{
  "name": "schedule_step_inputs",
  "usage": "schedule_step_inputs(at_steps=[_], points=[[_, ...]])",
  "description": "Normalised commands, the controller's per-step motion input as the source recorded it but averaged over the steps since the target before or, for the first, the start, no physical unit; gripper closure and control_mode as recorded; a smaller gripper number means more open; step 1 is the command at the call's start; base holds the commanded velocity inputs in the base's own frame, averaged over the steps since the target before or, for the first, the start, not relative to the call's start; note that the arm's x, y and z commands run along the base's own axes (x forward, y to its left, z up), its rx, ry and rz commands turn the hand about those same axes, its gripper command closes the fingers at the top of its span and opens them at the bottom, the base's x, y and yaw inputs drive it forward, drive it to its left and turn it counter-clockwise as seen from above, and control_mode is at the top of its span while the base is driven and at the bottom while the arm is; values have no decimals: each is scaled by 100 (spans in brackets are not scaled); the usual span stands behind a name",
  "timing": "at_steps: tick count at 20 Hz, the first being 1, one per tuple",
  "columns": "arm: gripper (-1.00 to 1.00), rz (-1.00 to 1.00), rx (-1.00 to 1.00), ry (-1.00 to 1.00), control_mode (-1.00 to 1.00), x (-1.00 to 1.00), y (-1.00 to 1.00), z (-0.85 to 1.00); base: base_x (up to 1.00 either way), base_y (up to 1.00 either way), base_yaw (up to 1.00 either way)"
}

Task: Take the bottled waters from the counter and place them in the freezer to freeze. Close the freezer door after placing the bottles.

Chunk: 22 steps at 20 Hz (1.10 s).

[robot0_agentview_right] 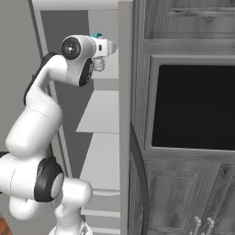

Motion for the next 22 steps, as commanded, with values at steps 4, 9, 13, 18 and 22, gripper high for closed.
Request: schedule_step_inputs(at_steps=[4,9,13,18,22], points=[[100,0,0,0,-100,41,0,-7,0,0,0],[100,0,0,0,-100,38,0,-12,0,0,0],[100,0,0,0,-100,24,-4,-16,0,0,0],[100,0,-1,0,-100,17,-3,-21,0,0,0],[100,0,-3,-1,-100,13,-2,-22,0,0,0]])
